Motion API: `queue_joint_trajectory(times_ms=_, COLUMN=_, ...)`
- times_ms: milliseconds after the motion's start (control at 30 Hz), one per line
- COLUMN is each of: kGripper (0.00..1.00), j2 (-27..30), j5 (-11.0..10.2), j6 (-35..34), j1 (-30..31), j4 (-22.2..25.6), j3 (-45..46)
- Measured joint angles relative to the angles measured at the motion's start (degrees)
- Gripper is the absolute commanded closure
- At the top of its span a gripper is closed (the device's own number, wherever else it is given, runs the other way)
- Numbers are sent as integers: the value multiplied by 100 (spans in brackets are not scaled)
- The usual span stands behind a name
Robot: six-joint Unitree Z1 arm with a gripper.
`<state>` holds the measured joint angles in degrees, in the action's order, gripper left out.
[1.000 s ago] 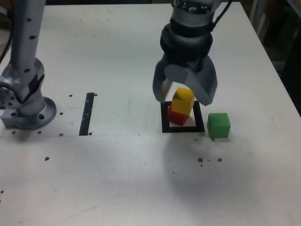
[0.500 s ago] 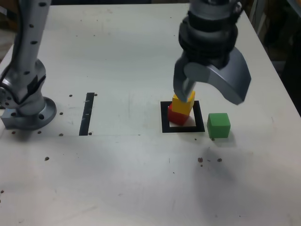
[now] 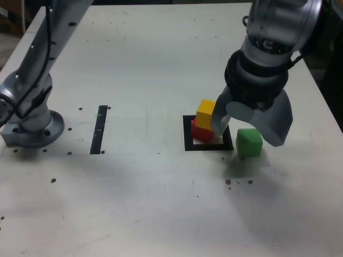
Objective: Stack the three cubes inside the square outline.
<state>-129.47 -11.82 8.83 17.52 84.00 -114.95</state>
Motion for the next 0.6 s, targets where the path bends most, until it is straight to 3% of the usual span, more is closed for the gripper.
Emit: queue_joint_trajectory(times_ms=600, kGripper=0, j2=-352, j5=-25, j6=33, j1=-130, j4=-266, j3=77)
